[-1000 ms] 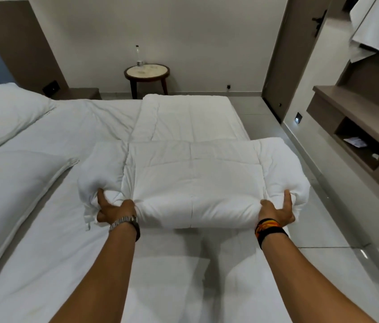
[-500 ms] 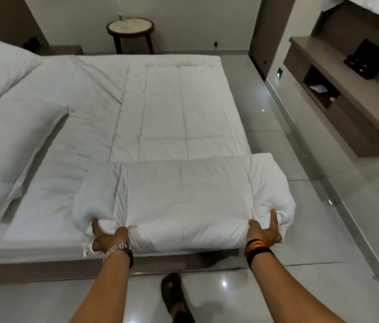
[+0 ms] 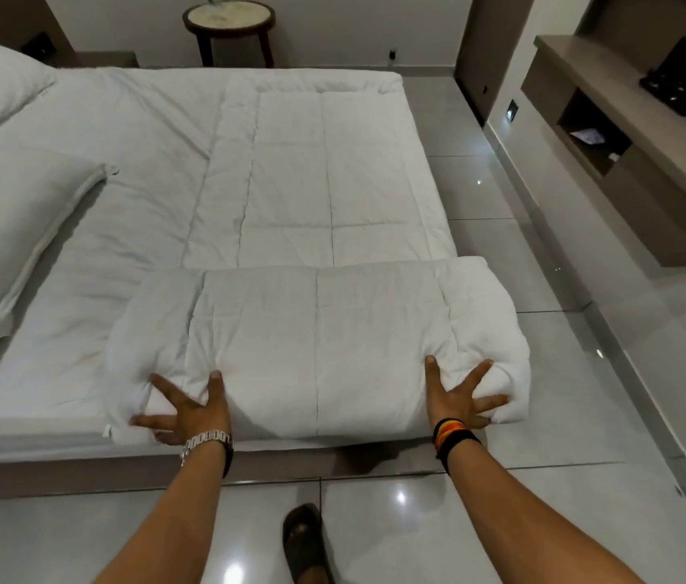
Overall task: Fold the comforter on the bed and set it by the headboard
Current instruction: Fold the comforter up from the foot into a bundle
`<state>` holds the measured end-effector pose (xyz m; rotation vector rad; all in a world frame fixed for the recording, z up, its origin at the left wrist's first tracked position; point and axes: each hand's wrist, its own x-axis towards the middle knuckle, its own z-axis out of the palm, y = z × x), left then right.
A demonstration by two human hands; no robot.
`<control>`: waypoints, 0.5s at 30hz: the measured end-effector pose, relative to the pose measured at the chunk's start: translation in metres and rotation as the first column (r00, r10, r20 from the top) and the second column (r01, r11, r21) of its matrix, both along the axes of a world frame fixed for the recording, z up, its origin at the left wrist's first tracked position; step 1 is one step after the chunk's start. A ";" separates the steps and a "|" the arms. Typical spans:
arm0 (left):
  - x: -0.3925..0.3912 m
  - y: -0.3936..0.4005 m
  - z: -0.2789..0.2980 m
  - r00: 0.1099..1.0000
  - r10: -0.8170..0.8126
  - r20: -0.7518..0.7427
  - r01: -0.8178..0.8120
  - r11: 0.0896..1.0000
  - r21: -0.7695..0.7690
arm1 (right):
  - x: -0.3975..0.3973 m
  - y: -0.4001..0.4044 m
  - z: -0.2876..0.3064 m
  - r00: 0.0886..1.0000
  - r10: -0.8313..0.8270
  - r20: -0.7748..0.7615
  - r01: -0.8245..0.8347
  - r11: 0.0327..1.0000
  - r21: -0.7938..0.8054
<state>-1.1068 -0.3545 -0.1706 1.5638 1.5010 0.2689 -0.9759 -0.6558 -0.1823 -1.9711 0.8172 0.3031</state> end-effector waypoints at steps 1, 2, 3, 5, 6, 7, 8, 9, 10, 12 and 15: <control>0.002 0.001 -0.008 1.000 0.005 0.000 -0.005 1.000 0.010 | 0.003 0.002 -0.006 1.000 -0.004 -0.004 0.004 1.000 0.004; 0.005 0.004 -0.014 1.000 0.012 -0.007 -0.012 1.000 0.015 | 0.007 0.003 -0.010 1.000 -0.009 -0.005 0.009 1.000 0.014; 0.008 0.005 -0.019 1.000 0.021 -0.010 -0.021 1.000 0.016 | 0.011 0.004 -0.013 1.000 -0.015 -0.002 0.015 1.000 0.019; 0.015 0.007 -0.028 0.999 0.046 -0.008 -0.045 0.999 0.025 | 0.014 0.004 -0.023 0.999 -0.019 0.032 0.019 1.000 0.011; 0.016 0.008 -0.030 0.998 0.061 -0.005 -0.061 0.998 0.026 | 0.012 0.003 -0.028 0.998 -0.032 0.052 0.031 0.999 0.013; 0.016 0.007 -0.032 0.997 0.080 -0.008 -0.080 0.997 0.016 | 0.007 -0.001 -0.036 0.996 -0.055 0.066 0.054 0.998 0.018; 0.012 0.006 -0.033 0.995 0.100 -0.010 -0.100 0.995 -0.007 | 0.001 -0.007 -0.043 0.993 -0.081 0.081 0.079 0.997 0.028; 0.007 0.005 -0.032 0.993 0.118 -0.003 -0.118 0.992 -0.044 | -0.004 -0.012 -0.048 0.990 -0.104 0.096 0.100 0.994 0.050; 0.002 0.004 -0.029 0.991 0.135 0.013 -0.134 0.987 -0.085 | -0.008 -0.017 -0.050 0.985 -0.132 0.108 0.122 0.989 0.089; -0.003 0.005 -0.020 0.981 0.179 0.069 -0.168 0.975 -0.144 | -0.006 -0.023 -0.045 0.974 -0.191 0.125 0.170 0.972 0.163; 0.001 0.007 0.001 0.954 0.263 0.143 -0.241 0.958 -0.153 | 0.001 -0.023 -0.029 0.944 -0.279 0.175 0.236 0.944 0.232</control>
